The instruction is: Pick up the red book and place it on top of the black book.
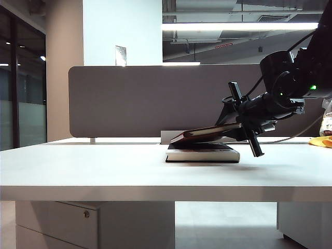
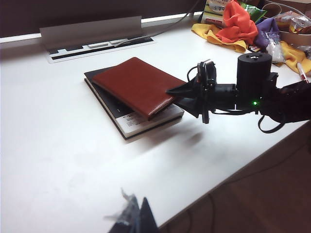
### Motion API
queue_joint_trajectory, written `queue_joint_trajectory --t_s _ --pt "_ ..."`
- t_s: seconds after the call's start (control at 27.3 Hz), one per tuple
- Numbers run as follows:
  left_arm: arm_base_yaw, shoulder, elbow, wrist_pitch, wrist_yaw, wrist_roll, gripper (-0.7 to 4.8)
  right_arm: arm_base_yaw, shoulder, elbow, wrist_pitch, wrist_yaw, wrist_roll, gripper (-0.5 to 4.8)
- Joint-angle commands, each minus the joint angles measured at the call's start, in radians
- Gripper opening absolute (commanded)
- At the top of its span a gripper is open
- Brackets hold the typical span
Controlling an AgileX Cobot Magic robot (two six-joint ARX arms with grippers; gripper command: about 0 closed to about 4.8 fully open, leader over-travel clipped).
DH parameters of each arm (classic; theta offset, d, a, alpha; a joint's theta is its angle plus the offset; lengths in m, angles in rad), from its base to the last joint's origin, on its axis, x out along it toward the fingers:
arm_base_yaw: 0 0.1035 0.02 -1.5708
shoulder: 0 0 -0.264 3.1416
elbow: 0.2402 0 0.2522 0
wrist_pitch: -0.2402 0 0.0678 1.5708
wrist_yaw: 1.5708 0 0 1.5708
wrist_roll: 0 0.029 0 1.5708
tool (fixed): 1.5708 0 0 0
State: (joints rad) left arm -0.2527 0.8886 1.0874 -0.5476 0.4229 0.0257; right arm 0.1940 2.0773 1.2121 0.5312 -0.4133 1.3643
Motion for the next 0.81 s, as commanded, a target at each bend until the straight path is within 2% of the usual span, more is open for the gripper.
queue_joint_trajectory --t_s 0.04,0.18,0.37,0.81 --pt "0.002 -0.002 0.006 -0.002 0.008 0.002 -0.05 0.002 -0.010 0.006 0.024 -0.019 -0.015 1.09" --pt "0.002 -0.002 0.006 -0.013 0.008 0.005 -0.05 0.002 -0.010 0.006 0.018 -0.031 -0.032 1.11" --pt "0.002 -0.002 0.006 -0.017 0.008 0.012 -0.05 0.002 -0.010 0.006 0.018 -0.042 -0.030 2.07" --pt "0.002 0.006 0.006 -0.018 0.008 0.017 -0.05 0.002 -0.011 0.006 0.019 -0.090 -0.026 2.09"
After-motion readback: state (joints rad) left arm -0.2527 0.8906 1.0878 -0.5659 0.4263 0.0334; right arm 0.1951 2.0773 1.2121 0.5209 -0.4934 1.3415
